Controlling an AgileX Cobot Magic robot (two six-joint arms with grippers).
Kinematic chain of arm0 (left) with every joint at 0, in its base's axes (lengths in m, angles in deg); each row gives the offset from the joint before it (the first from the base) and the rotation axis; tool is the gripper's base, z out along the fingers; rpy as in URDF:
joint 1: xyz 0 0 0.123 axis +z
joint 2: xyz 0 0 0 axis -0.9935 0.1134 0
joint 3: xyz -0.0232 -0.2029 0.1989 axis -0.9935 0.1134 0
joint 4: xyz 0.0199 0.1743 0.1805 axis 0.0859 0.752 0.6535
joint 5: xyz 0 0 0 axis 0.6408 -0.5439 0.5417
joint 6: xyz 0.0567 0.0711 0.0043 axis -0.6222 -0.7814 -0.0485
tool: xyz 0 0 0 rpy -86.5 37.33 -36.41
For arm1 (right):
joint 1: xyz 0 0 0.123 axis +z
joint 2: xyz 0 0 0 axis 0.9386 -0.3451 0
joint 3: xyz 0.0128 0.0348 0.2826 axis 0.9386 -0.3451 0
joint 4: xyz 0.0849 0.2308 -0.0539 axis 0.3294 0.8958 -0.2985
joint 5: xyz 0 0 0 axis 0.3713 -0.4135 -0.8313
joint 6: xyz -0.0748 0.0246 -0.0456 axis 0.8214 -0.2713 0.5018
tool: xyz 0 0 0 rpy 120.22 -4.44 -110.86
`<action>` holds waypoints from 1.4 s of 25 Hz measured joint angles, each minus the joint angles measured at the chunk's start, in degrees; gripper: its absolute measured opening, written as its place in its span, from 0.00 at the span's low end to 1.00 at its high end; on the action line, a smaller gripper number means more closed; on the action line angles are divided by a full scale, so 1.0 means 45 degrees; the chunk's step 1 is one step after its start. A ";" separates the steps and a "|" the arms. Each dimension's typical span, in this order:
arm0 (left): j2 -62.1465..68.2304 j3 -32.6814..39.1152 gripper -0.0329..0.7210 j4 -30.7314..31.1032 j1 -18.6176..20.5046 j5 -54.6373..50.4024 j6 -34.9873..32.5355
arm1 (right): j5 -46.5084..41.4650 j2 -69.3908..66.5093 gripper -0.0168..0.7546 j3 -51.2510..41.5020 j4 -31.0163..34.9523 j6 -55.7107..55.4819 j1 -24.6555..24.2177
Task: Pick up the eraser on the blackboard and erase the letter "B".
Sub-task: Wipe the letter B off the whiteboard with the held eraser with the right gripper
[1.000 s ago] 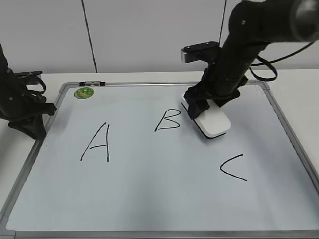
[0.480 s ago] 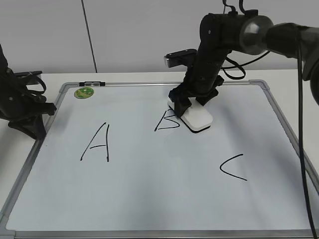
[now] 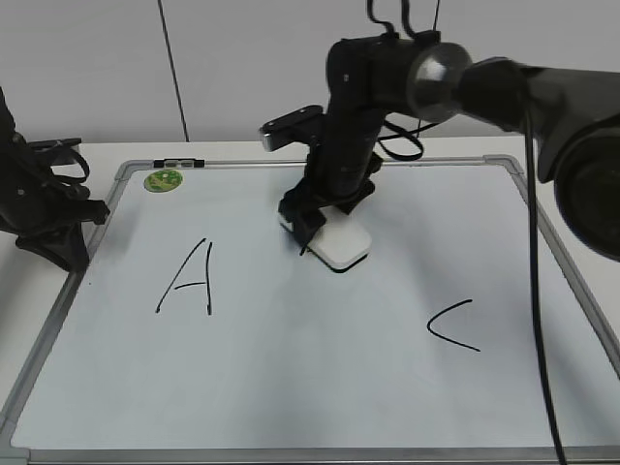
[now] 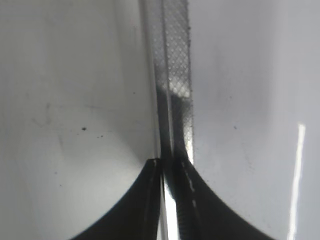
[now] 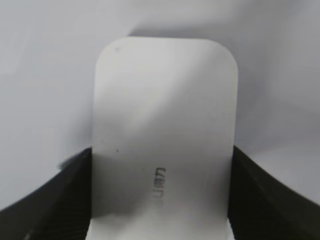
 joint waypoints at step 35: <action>0.0021 0.0000 0.15 -0.0133 0.0000 0.0071 0.0000 | -0.1119 0.0886 0.70 -0.0204 -0.2369 -0.1366 -0.1533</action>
